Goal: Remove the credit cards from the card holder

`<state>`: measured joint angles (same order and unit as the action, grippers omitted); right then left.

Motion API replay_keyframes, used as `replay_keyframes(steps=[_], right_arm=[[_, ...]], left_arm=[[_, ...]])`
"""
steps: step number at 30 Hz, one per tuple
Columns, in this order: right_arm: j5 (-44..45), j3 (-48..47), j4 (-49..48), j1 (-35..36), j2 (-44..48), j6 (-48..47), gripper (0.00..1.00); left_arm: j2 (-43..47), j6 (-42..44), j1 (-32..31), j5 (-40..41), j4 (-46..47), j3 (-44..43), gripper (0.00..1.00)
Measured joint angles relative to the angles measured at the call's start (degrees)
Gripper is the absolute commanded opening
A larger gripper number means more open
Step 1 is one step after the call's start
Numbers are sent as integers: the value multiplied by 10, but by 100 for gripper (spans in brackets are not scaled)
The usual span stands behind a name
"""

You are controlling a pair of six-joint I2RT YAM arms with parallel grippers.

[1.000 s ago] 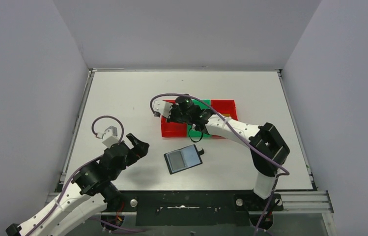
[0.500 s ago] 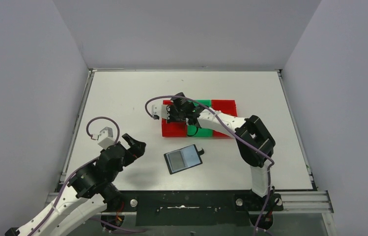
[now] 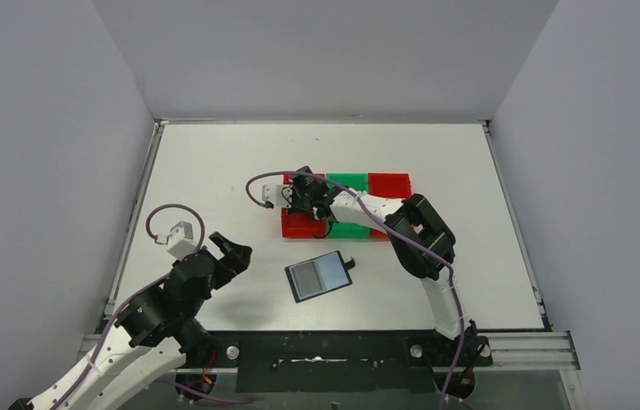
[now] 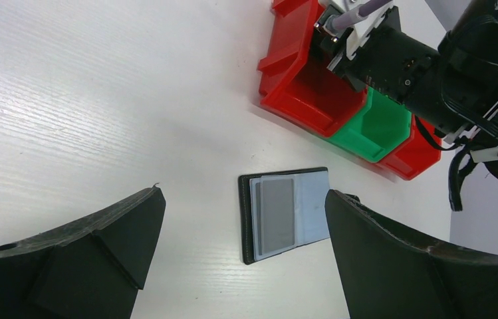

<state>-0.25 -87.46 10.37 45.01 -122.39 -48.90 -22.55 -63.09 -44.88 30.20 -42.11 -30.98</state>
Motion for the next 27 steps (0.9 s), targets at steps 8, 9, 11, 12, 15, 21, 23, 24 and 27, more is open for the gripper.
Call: replay_keyframes(steps=[8,9,11,12,15,21,23,24,27], right_arm=[[25,0,-31,0,-3,0,19],[24,0,-33,0,-3,0,19],[24,0,-34,0,-3,0,21],[24,0,-35,0,-3,0,23],[24,0,-34,0,-3,-1,25],[7,5,-27,-1,-3,-6,37],[1,9,-23,-2,-3,-8,40],[-2,10,-21,-2,-3,-9,41],[-5,10,-19,-6,-3,-10,43]], left_arm=[[17,-8,0,6,-10,0,93],[19,-8,0,6,-11,0,93],[19,-9,0,7,-12,0,93],[20,-10,0,7,-13,0,93],[21,-10,0,7,-15,0,93],[21,-10,0,7,-15,0,93],[21,-10,0,7,-15,0,93],[21,-10,0,7,-15,0,93],[21,-12,0,7,-14,0,93]])
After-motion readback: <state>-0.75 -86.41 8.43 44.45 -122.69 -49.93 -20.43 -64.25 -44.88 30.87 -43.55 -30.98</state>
